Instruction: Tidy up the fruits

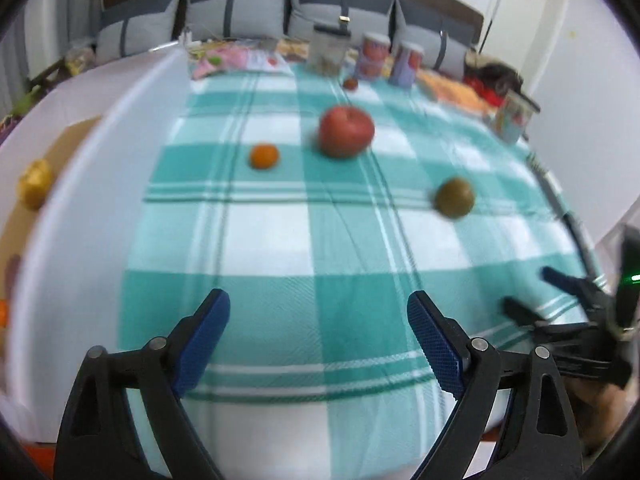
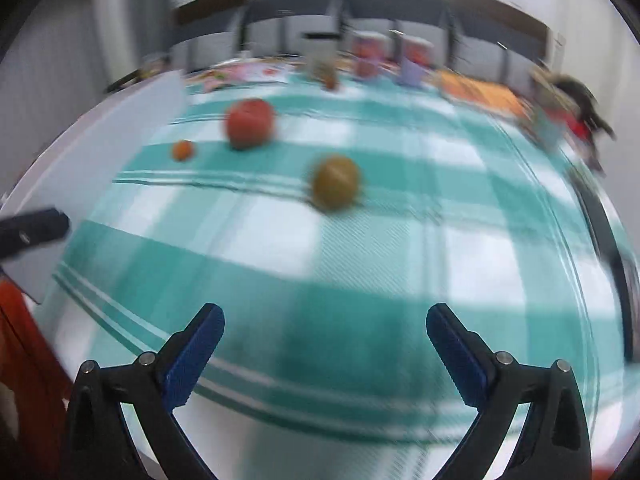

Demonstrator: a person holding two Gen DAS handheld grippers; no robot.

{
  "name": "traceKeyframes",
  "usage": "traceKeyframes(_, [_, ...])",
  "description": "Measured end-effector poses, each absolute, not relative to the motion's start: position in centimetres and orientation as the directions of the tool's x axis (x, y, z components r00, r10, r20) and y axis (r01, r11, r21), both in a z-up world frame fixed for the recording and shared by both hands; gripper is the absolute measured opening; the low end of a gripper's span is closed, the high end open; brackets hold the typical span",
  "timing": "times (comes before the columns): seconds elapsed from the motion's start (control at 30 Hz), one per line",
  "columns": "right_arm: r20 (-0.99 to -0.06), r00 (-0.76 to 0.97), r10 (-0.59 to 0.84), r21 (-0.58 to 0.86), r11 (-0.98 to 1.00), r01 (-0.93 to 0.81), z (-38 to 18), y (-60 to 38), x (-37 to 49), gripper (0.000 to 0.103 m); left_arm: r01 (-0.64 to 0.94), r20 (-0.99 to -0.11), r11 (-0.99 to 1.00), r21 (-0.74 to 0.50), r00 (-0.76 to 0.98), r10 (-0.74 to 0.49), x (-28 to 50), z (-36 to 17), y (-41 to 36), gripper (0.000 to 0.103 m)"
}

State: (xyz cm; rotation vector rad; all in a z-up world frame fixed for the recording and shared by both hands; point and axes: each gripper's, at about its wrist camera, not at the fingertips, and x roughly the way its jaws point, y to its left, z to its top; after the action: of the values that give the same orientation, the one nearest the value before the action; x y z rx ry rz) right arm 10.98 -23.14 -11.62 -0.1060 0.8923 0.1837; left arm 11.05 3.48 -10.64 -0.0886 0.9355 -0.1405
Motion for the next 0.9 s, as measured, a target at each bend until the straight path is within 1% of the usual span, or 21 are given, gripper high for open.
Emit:
traceKeyframes(0.17, [-0.78,0.622,0.07,-0.042,0.986,-0.164,-12.4,-24.4,12.2,0.101,0.05,-0.81,0.998,-0.044,0.583,-0.065,12.9,-13.8,1.7,0.092])
traceKeyframes(0.3, [-0.782,0.619,0.068,-0.038,0.987,-0.158,-13.3,-24.9,12.6,0.101,0.013,-0.822,1.0,-0.018,0.569,-0.022,13.5,-15.3,2.5,0.092])
traceKeyframes(0.33, [-0.785,0.615,0.067,-0.036,0.987,-0.154,-13.6,-25.0,12.8,0.101,0.004,-0.813,1.0,-0.017,0.582,-0.016,13.5,-15.4,2.6,0.093])
traceKeyframes(0.57, [-0.794,0.606,0.048,-0.044,0.99,-0.136,-14.8,-25.2,13.2,0.101,0.005,-0.8,1.0,0.001,0.6,-0.002,13.5,-16.0,2.1,0.099])
traceKeyframes(0.67, [-0.79,0.611,0.046,-0.047,0.99,-0.136,-14.9,-25.1,13.2,0.103,0.005,-0.796,1.0,0.004,0.605,0.0,13.4,-16.1,2.0,0.1])
traceKeyframes(0.9, [-0.767,0.64,0.041,-0.054,0.99,-0.129,-15.1,-25.1,12.9,0.103,0.005,-0.793,1.0,0.007,0.609,0.002,13.4,-16.1,2.0,0.1])
